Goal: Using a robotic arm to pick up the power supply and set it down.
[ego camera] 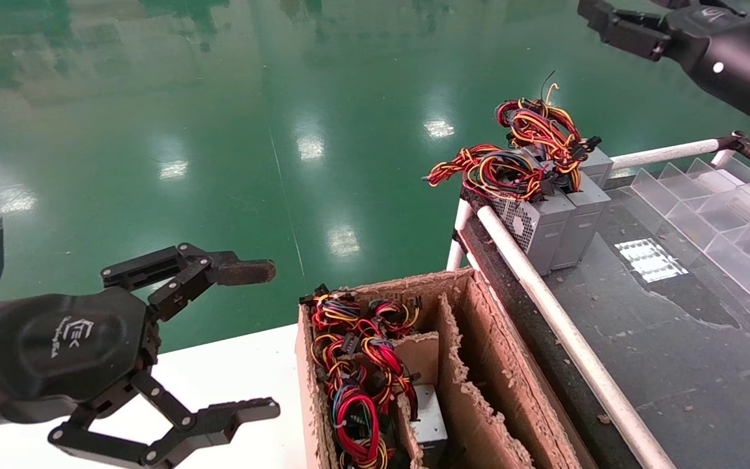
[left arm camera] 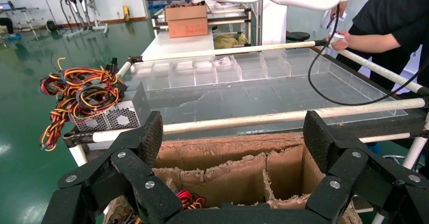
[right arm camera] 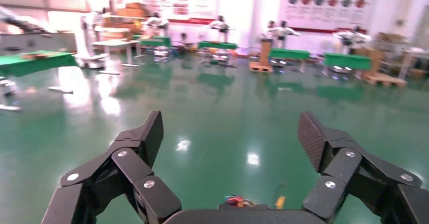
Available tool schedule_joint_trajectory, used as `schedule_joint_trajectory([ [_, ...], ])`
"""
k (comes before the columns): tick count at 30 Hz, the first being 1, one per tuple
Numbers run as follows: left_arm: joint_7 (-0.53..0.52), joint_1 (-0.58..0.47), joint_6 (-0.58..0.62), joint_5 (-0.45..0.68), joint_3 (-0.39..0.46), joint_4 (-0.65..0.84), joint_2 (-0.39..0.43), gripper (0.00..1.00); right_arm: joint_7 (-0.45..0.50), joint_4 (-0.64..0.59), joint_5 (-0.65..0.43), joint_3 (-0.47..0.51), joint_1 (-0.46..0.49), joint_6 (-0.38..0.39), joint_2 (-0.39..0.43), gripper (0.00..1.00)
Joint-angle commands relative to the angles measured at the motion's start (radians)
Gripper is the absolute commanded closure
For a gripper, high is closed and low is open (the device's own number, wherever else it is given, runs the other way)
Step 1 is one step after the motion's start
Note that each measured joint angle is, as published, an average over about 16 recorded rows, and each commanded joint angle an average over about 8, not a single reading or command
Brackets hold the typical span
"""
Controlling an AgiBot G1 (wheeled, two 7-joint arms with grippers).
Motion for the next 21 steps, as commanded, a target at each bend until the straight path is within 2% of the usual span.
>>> schedule_joint_trajectory([
  [1,0.000,0.000,0.000,0.000,0.000,0.000,0.000,0.00,0.015,0.043,0.012,0.001,-0.027,-0.024,0.016,0.00],
  [21,0.000,0.000,0.000,0.000,0.000,0.000,0.000,0.00,0.164,0.478,0.130,0.016,-0.295,-0.263,0.178,0.00],
])
